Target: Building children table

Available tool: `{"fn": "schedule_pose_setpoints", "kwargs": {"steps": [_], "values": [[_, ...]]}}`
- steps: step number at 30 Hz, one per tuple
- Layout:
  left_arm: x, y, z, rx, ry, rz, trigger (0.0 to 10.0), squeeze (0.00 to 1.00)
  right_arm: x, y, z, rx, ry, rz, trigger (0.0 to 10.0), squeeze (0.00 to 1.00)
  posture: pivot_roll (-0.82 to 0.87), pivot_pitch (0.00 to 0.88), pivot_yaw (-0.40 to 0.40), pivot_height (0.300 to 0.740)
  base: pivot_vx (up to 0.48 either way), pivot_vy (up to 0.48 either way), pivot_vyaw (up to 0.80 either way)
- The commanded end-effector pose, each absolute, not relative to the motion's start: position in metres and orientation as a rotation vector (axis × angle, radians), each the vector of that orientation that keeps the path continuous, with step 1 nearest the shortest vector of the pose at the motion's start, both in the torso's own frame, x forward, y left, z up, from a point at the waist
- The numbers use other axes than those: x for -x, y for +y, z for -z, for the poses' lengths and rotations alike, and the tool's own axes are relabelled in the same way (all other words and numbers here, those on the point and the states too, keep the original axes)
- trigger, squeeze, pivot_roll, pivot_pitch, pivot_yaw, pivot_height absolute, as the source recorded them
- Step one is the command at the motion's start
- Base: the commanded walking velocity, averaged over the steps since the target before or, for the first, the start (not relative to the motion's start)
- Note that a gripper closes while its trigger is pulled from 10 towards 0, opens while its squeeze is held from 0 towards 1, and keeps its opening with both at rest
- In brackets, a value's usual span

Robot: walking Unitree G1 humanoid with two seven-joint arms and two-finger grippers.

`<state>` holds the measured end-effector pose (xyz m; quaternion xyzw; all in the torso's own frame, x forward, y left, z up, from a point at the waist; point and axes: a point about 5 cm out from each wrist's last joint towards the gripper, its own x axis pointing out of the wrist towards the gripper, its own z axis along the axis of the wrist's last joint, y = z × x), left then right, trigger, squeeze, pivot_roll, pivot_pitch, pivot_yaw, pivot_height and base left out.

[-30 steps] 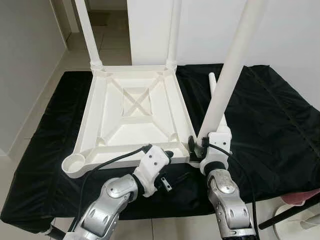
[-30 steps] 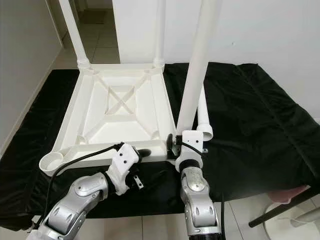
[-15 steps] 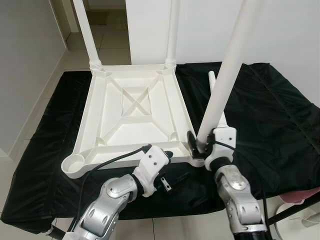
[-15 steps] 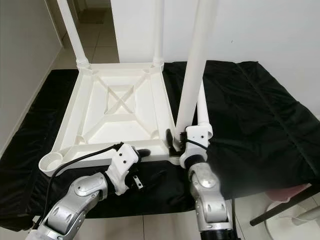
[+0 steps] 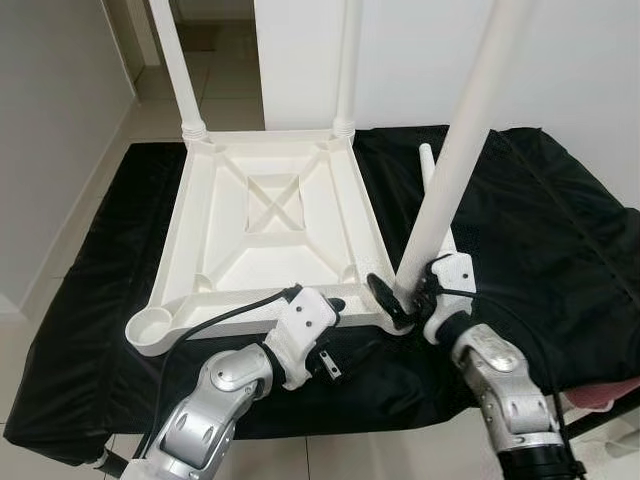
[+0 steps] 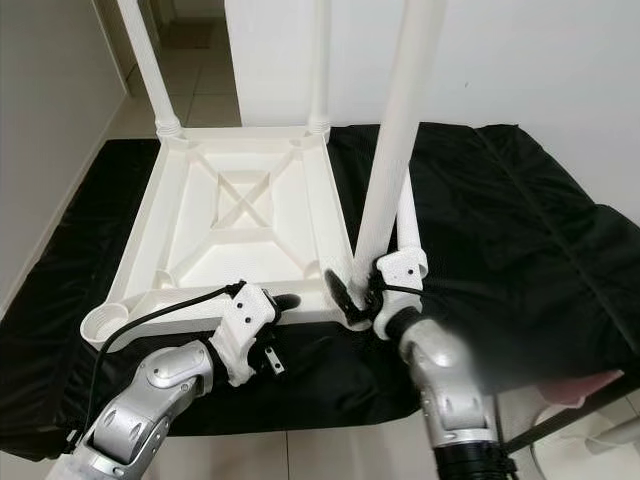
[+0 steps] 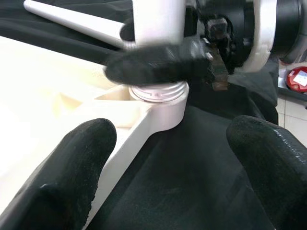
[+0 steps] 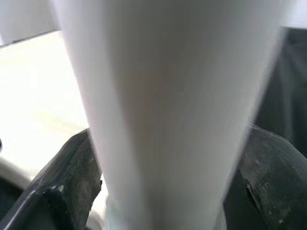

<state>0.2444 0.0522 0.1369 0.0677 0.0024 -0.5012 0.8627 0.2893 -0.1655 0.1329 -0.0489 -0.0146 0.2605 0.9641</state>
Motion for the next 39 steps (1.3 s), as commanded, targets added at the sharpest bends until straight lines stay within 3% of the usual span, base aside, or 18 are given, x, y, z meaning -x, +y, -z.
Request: {"fn": "schedule_pose_setpoints", "kwargs": {"steps": [1, 3, 4, 5, 6, 7, 9, 10, 13, 14, 16, 17, 21, 23, 24, 37, 39], "values": [[-0.246, 0.055, -0.135, -0.152, 0.017, 1.019, 10.0, 0.00, -0.292, -0.165, -0.133, 0.106, -0.039, -0.596, 8.5, 0.00, -0.04, 0.000, 0.012, 0.740, 0.000, 0.000, 0.00], [-0.245, 0.055, -0.135, -0.152, 0.017, 1.020, 10.0, 0.00, -0.293, -0.166, -0.132, 0.109, -0.035, -0.616, 8.4, 0.00, -0.04, 0.000, 0.012, 0.740, 0.000, 0.000, 0.00], [-0.246, 0.055, -0.135, -0.153, 0.017, 1.022, 10.0, 0.00, -0.295, -0.167, -0.130, 0.117, -0.030, -0.627, 7.1, 0.00, -0.05, 0.000, 0.014, 0.740, 0.000, 0.000, 0.00], [-0.246, 0.054, -0.135, -0.154, 0.017, 1.024, 10.0, 0.00, -0.296, -0.167, -0.129, 0.123, -0.027, -0.633, 7.1, 0.00, -0.05, 0.000, 0.014, 0.740, 0.000, 0.000, 0.00], [-0.246, 0.054, -0.135, -0.155, 0.017, 1.026, 10.0, 0.00, -0.299, -0.167, -0.128, 0.131, -0.024, -0.640, 4.4, 0.00, -0.04, 0.000, 0.013, 0.740, 0.000, 0.000, 0.00], [-0.246, 0.054, -0.135, -0.156, 0.016, 1.027, 10.0, 0.00, -0.301, -0.167, -0.127, 0.136, -0.023, -0.647, 3.7, 0.00, -0.04, 0.000, 0.013, 0.740, 0.000, 0.000, 0.00], [-0.246, 0.054, -0.135, -0.156, 0.016, 1.027, 10.0, 0.00, -0.301, -0.167, -0.127, 0.136, -0.023, -0.647, 3.7, 0.00, -0.04, 0.000, 0.013, 0.740, 0.000, 0.000, 0.00], [-0.246, 0.053, -0.136, -0.156, 0.015, 1.029, 10.0, 0.00, -0.303, -0.167, -0.128, 0.142, -0.025, -0.656, 3.2, 0.00, -0.04, 0.000, 0.013, 0.740, 0.000, 0.000, 0.00], [-0.247, 0.053, -0.136, -0.158, 0.013, 1.031, 10.0, 0.00, -0.307, -0.166, -0.128, 0.156, -0.032, -0.688, 3.4, 0.00, -0.04, 0.000, 0.013, 0.740, 0.000, 0.000, 0.00], [-0.247, 0.052, -0.136, -0.158, 0.012, 1.032, 10.0, 0.00, -0.309, -0.165, -0.129, 0.162, -0.036, -0.698, 2.0, 0.00, -0.04, 0.000, 0.011, 0.740, 0.000, 0.000, 0.00], [-0.247, 0.052, -0.136, -0.157, 0.011, 1.033, 10.0, 0.00, -0.310, -0.165, -0.129, 0.166, -0.040, -0.711, 2.0, 0.00, -0.04, 0.000, 0.011, 0.740, 0.000, 0.000, 0.00], [-0.246, 0.052, -0.136, -0.157, 0.012, 1.033, 10.0, 0.00, -0.310, -0.166, -0.128, 0.168, -0.038, -0.716, 0.0, 0.00, -0.04, 0.000, 0.005, 0.740, 0.000, 0.000, 0.00], [-0.246, 0.051, -0.135, -0.156, 0.013, 1.033, 10.0, 0.00, -0.311, -0.167, -0.127, 0.170, -0.037, -0.724, 0.0, 0.00, -0.04, 0.000, 0.002, 0.740, 0.000, 0.000, 0.00], [-0.244, 0.051, -0.134, -0.152, 0.015, 1.030, 10.0, 0.00, -0.309, -0.168, -0.122, 0.129, -0.016, -0.711, 8.7, 0.00, -0.04, 0.000, -0.006, 0.740, 0.000, 0.000, 0.00], [-0.243, 0.051, -0.134, -0.150, 0.016, 1.029, 10.0, 0.00, -0.308, -0.169, -0.119, 0.100, -0.006, -0.702, 10.0, 0.00, -0.04, 0.000, -0.008, 0.740, 0.000, 0.000, 0.00], [-0.241, 0.051, -0.132, -0.144, 0.020, 1.026, 10.0, 0.00, -0.300, -0.155, -0.112, 0.017, 0.010, -0.577, 10.0, 0.00, -0.04, 0.000, -0.016, 0.740, 0.000, 0.000, 0.00], [-0.241, 0.050, -0.132, -0.145, 0.021, 1.030, 10.0, 0.00, -0.297, -0.145, -0.113, 0.022, -0.002, -0.469, 10.0, 0.00, -0.04, 0.000, -0.013, 0.740, 0.000, 0.000, 0.00]]}}
